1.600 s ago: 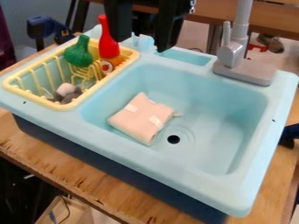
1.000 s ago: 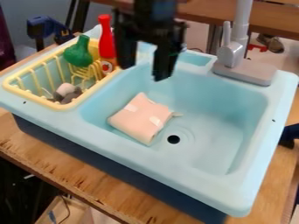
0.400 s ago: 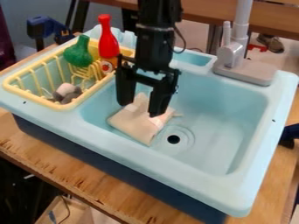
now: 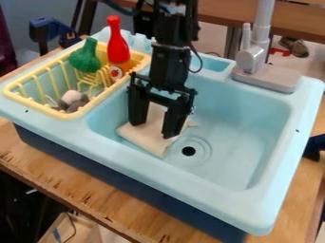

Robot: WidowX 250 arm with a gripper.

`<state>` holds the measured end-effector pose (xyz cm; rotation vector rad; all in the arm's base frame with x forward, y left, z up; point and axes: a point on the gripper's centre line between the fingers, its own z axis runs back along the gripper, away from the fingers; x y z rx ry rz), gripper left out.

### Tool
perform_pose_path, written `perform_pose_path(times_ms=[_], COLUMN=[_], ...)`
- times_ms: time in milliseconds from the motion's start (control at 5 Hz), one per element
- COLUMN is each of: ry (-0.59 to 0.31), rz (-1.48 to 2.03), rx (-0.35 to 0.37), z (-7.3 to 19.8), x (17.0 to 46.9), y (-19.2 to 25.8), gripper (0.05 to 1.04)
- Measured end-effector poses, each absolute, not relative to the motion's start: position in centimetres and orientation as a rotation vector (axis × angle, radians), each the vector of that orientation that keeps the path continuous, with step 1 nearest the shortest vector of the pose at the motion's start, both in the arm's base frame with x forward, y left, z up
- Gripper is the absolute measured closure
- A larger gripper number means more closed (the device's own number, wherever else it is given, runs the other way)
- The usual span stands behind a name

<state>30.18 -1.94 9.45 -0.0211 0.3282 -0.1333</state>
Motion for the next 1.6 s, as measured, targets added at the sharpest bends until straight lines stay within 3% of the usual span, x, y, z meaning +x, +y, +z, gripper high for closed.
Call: perform_pose_path(times_ms=[400,1000,1400,1600], ry=[0.291,0.225,0.175,0.133], rz=[-0.131,-0.137,-0.143,-0.155], rx=[-0.042,-0.178,-0.332,-0.406], z=[8.8,8.8,8.9,10.2], x=[30.6,30.4,29.4,27.2], y=[-2.3,-4.9,-10.7,-12.8], gripper=[0.082,0.083,0.083,0.083])
